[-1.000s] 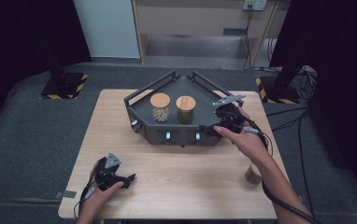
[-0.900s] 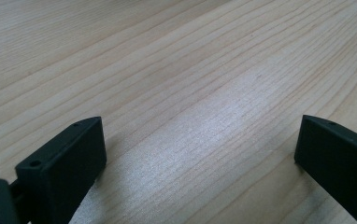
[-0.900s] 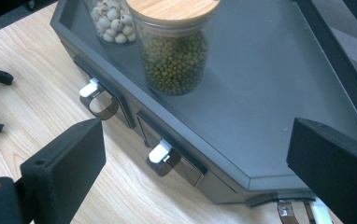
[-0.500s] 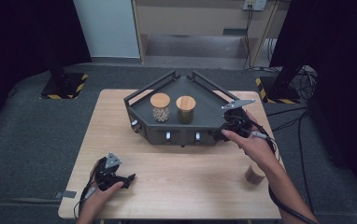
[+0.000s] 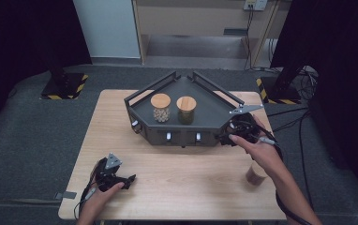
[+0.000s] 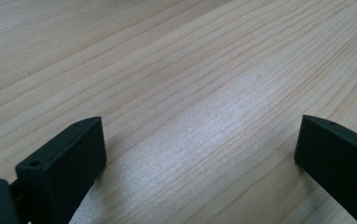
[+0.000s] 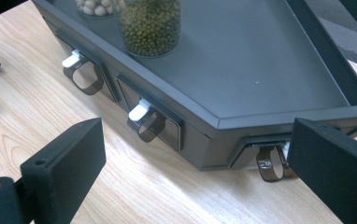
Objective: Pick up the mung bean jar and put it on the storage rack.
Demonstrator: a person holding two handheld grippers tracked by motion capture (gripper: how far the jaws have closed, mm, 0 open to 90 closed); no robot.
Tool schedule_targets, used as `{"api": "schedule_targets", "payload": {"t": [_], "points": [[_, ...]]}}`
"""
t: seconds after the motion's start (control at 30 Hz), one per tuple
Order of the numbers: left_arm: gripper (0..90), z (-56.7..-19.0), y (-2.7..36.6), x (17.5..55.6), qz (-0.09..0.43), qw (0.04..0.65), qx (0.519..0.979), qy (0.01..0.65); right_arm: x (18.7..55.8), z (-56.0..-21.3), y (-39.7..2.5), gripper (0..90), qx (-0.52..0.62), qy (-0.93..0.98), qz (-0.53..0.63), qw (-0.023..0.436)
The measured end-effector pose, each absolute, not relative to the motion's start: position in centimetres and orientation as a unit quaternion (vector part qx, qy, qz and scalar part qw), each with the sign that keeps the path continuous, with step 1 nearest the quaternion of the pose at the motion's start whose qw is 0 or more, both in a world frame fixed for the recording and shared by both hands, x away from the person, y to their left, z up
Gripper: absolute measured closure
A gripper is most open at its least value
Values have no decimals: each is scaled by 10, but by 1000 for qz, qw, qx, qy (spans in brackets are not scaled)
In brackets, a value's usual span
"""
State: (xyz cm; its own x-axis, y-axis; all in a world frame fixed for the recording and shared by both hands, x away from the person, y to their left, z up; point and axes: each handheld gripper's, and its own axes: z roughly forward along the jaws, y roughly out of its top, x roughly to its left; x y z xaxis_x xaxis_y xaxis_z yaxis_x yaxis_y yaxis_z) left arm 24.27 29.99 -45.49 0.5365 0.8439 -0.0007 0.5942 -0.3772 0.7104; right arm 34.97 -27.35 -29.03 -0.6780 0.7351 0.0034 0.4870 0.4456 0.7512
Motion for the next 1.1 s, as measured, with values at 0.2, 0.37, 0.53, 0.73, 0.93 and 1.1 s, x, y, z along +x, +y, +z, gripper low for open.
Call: {"api": "schedule_targets", "payload": {"t": [0.2, 0.37, 0.53, 0.73, 0.93, 1.1], "points": [[7, -455, 300, 243, 185, 337, 809, 444, 346, -294, -279, 48, 371, 832, 379, 165], [7, -455, 300, 243, 185, 338, 809, 445, 343, -297, -284, 48, 371, 831, 379, 167], [7, -455, 300, 243, 185, 337, 809, 444, 338, -300, -289, 47, 373, 828, 382, 169], [7, -455, 300, 243, 185, 337, 809, 444, 333, -304, -296, 46, 378, 825, 385, 170], [7, -455, 300, 243, 185, 337, 809, 444, 327, -308, -305, 46, 384, 822, 385, 172], [7, -455, 300, 243, 185, 338, 809, 444, 321, -312, -310, 46, 389, 819, 383, 178]]}}
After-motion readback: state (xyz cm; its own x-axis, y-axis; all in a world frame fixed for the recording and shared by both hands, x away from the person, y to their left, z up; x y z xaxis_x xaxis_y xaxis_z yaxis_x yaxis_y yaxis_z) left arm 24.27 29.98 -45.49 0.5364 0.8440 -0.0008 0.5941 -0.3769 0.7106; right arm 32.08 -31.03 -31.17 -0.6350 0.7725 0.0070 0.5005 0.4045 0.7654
